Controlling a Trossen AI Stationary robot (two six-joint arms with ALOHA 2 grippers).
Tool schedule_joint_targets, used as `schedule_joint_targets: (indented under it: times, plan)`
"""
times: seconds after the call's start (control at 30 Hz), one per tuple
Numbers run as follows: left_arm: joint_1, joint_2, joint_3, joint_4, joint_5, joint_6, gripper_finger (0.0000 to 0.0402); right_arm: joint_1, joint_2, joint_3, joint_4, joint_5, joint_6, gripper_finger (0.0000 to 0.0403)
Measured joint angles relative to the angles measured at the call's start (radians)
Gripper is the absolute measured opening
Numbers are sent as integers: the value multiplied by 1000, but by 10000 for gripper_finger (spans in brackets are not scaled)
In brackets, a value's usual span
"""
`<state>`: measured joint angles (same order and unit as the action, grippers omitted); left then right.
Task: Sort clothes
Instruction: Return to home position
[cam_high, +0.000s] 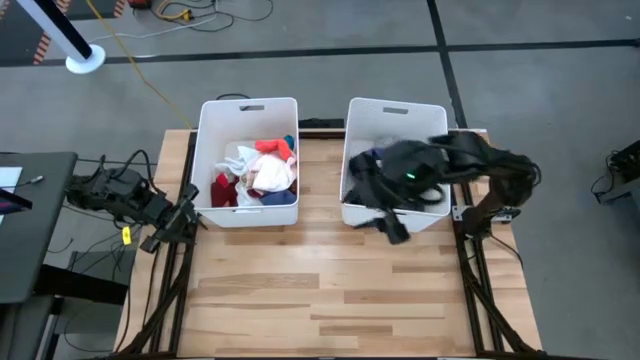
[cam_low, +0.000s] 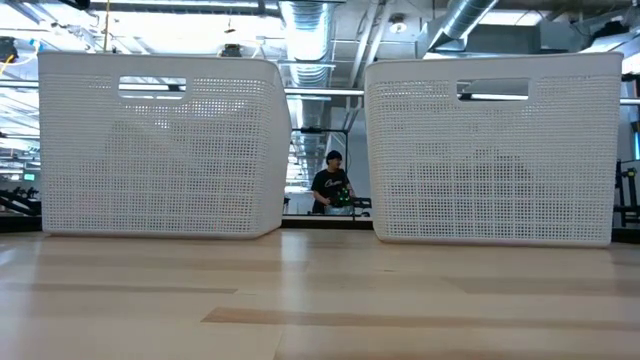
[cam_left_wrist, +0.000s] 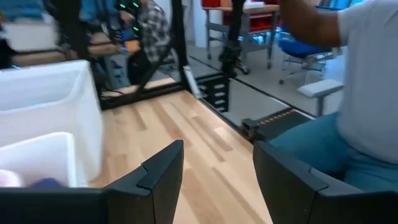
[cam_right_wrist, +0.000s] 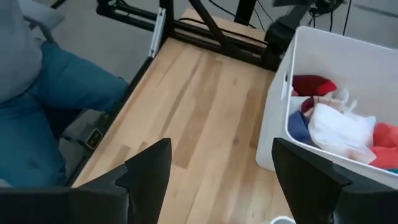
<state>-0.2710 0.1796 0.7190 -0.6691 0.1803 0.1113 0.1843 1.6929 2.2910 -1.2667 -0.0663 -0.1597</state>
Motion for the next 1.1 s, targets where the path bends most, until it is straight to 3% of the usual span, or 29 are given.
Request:
schedule_joint_targets:
  times: [0.23, 0.4, 0.5, 0.67, 0.97, 1.1]
  plan:
    - [0, -141, -2, -37, -54, 9, 187, 129, -159, -243, 103, 140, 83, 290]
    - [2, -174, -19, -76, -67, -33, 187, 197, -340, -554, 317, 181, 146, 290]
    - [3, -166, -71, 5, -61, -47, 187, 230, -451, -770, 469, 199, 183, 290]
    - [3, -169, -117, 70, 22, -84, 187, 291, -616, -1105, 771, 200, 261, 290]
    - [3, -162, -137, 113, 96, -190, 187, 424, -735, -1525, 1226, 194, 295, 290]
    - [2, -161, -203, 221, 151, -205, 187, 440, -744, -1687, 1410, 194, 309, 290]
